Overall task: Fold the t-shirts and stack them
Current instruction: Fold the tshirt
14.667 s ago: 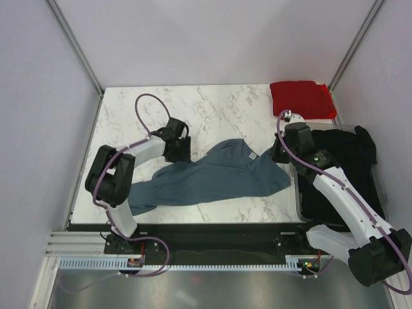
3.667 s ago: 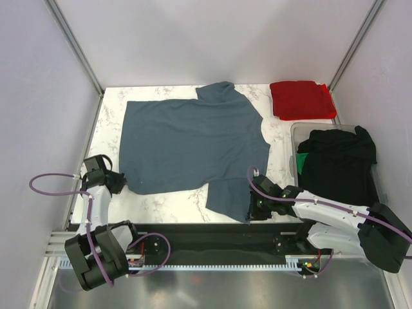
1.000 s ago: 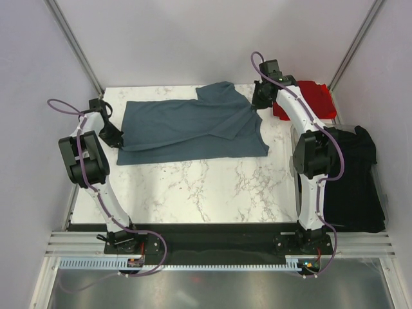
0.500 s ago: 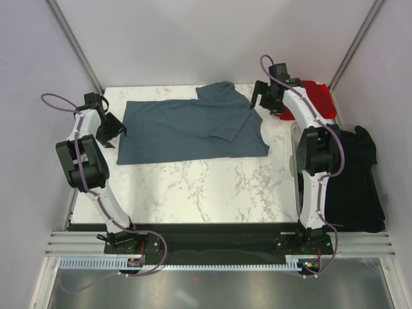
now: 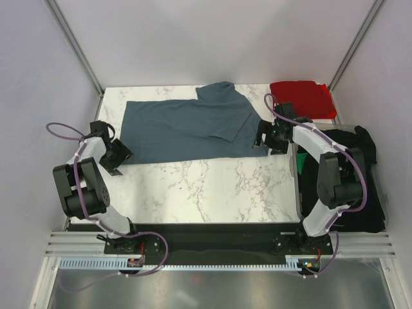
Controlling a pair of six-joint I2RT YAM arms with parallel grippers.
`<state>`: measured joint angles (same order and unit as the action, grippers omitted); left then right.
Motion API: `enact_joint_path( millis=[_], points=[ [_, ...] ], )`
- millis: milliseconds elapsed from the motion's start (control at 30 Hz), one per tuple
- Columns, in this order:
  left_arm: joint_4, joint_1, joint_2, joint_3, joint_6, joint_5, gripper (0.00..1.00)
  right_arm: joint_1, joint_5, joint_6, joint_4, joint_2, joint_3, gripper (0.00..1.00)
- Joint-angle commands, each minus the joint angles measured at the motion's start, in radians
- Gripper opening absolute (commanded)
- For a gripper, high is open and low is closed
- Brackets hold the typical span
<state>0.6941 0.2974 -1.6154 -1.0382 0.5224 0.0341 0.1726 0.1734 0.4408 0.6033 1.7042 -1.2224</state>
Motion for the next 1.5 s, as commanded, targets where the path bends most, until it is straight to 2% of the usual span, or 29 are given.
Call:
enact_joint_path(
  millis=[0, 400, 567, 633, 667, 733, 767, 800, 867, 900, 967, 1067, 1100, 1200, 1267, 1367, 1433, 1467],
  points=[
    [-0.094, 0.005, -0.021, 0.007, 0.036, 0.046, 0.75, -0.002, 0.023, -0.008, -0.091, 0.041, 0.021, 0.9],
    [-0.133, 0.003, -0.135, -0.055, 0.076, -0.017, 0.72, -0.002, -0.006, -0.016, -0.166, 0.155, 0.031, 0.86],
    [-0.139, 0.005, -0.178, -0.074, 0.085, -0.054, 0.63, -0.002, -0.025, -0.028, -0.177, 0.167, 0.037, 0.78],
    [-0.136, 0.005, -0.187, -0.086, 0.083, -0.074, 0.56, -0.002, -0.034, -0.031, -0.181, 0.167, 0.043, 0.68],
    [-0.137, 0.005, -0.193, -0.094, 0.083, -0.079, 0.46, -0.004, -0.035, -0.031, -0.184, 0.167, 0.044, 0.59],
    [-0.137, 0.005, -0.198, -0.123, 0.082, -0.08, 0.37, -0.002, -0.049, -0.033, -0.191, 0.167, 0.046, 0.47],
    [-0.136, 0.003, -0.208, -0.135, 0.077, -0.077, 0.27, -0.004, -0.055, -0.033, -0.188, 0.167, 0.043, 0.4],
    [-0.134, 0.005, -0.213, -0.15, 0.071, -0.073, 0.22, -0.004, -0.057, -0.034, -0.189, 0.17, 0.035, 0.26],
    [-0.116, 0.003, -0.224, -0.201, 0.065, -0.043, 0.1, -0.002, -0.057, -0.033, -0.178, 0.173, 0.017, 0.14],
    [-0.107, 0.002, -0.231, -0.223, 0.059, -0.039, 0.07, -0.004, -0.055, -0.031, -0.166, 0.178, -0.021, 0.02],
    [-0.068, -0.001, -0.232, -0.29, 0.054, 0.018, 0.02, -0.004, -0.026, -0.027, -0.123, 0.179, -0.078, 0.0],
    [0.001, -0.003, -0.177, -0.381, 0.047, 0.032, 0.02, -0.002, -0.017, -0.031, -0.06, 0.138, -0.207, 0.0],
    [0.014, -0.003, -0.154, -0.396, 0.039, 0.024, 0.02, -0.004, -0.062, -0.033, -0.042, 0.089, -0.248, 0.0],
    [0.061, 0.0, -0.055, -0.412, 0.027, -0.014, 0.03, -0.002, -0.141, -0.031, 0.007, -0.02, -0.241, 0.0],
    [0.073, 0.012, 0.008, -0.376, 0.027, -0.022, 0.03, -0.004, -0.134, -0.024, 0.026, -0.084, -0.194, 0.0],
    [0.068, 0.025, 0.083, -0.242, 0.04, -0.004, 0.03, -0.002, -0.092, 0.012, 0.006, -0.158, 0.03, 0.0],
    [0.042, 0.025, 0.116, -0.111, 0.056, 0.032, 0.04, -0.002, -0.049, 0.032, -0.025, -0.182, 0.121, 0.0],
    [0.024, 0.025, 0.156, -0.062, 0.06, 0.05, 0.14, -0.002, -0.039, 0.032, -0.033, -0.198, 0.191, 0.0]
  ],
)
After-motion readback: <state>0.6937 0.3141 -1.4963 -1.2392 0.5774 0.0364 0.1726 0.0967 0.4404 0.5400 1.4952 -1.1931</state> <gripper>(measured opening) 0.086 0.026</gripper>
